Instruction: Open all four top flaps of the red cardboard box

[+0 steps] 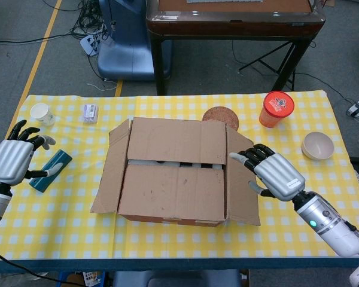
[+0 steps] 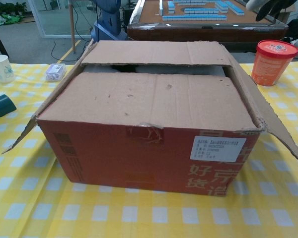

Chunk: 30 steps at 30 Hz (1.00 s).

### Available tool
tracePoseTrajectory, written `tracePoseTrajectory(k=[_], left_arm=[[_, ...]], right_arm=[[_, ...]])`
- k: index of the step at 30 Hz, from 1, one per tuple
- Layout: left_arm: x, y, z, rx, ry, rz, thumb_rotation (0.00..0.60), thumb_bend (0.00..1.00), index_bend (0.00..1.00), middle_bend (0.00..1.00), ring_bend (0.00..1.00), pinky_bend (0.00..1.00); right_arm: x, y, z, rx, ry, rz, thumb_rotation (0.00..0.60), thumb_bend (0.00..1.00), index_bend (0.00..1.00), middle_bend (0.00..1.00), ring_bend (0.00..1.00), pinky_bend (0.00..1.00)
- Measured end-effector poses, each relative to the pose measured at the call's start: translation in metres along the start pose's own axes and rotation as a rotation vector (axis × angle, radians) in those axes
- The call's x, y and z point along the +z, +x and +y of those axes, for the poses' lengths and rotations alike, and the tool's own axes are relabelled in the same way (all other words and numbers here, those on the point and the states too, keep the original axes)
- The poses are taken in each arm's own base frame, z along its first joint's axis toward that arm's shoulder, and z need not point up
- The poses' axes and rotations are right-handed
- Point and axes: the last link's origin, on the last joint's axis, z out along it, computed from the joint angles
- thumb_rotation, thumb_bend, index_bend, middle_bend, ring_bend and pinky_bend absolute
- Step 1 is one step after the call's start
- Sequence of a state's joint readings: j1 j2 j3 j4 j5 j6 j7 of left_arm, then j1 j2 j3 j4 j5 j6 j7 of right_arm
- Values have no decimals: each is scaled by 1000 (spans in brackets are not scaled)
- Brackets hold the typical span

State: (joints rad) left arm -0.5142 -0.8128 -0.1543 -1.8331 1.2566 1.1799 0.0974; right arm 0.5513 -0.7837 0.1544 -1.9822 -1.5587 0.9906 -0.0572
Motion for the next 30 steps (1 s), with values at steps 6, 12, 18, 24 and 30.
tracePoseTrajectory(k=[6, 12, 18, 24, 30], left_arm=[[-8, -4, -4, 3, 3, -13, 353, 235, 435, 437, 191, 0], [-13, -4, -6, 3, -1, -14, 355, 235, 435, 434, 191, 0], [-17, -4, -7, 0, -6, -13, 354, 234, 434, 430, 191, 0], [-20, -5, -10, -3, -4, -15, 355, 235, 434, 425, 191, 0], [-23, -6, -15, -7, 2, -15, 354, 234, 434, 422, 191, 0]], right_arm=[[35, -2, -9, -6, 22, -12, 600, 311, 0, 94, 73, 142], [69, -10, -19, -12, 39, -32, 600, 293, 0, 48, 38, 121], [97, -20, -32, -16, 54, -52, 600, 180, 0, 0, 0, 74], [119, -28, -43, -22, 59, -65, 600, 174, 0, 0, 0, 72], [135, -28, -45, -15, 37, -61, 600, 173, 0, 0, 0, 72]])
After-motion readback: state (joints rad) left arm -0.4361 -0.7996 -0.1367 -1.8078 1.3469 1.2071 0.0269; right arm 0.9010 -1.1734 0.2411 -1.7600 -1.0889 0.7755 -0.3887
